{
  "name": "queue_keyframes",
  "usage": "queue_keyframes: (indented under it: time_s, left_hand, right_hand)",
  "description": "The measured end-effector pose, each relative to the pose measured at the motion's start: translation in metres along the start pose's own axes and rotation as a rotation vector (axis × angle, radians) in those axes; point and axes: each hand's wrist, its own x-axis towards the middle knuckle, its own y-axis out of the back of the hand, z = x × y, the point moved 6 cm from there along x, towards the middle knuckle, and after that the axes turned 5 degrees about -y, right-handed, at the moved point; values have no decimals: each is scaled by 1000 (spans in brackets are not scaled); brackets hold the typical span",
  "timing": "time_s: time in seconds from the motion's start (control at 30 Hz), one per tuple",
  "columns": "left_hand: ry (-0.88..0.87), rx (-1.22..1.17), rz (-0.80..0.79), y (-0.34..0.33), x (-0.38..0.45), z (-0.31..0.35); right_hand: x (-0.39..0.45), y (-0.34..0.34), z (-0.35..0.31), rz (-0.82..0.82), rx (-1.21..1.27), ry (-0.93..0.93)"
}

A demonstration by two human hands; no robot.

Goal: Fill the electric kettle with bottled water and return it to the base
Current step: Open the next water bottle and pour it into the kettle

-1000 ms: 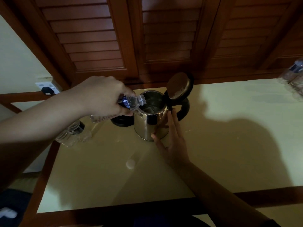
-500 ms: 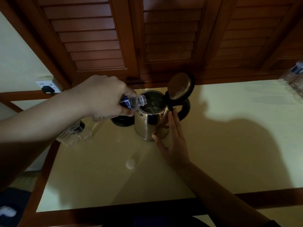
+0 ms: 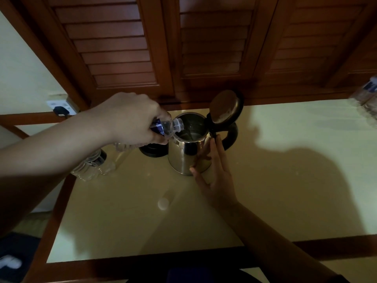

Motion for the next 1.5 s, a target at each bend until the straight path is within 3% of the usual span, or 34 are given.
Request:
queue_keyframes:
  time_s: [1.07,1.5]
  left_hand:
    - [19,52,-110,7,8,5]
    - [13,123,-59,11,9,9]
  right_hand:
    - [0,0,2,-2,8,-5]
    - [0,2,0,-6,-10,-12]
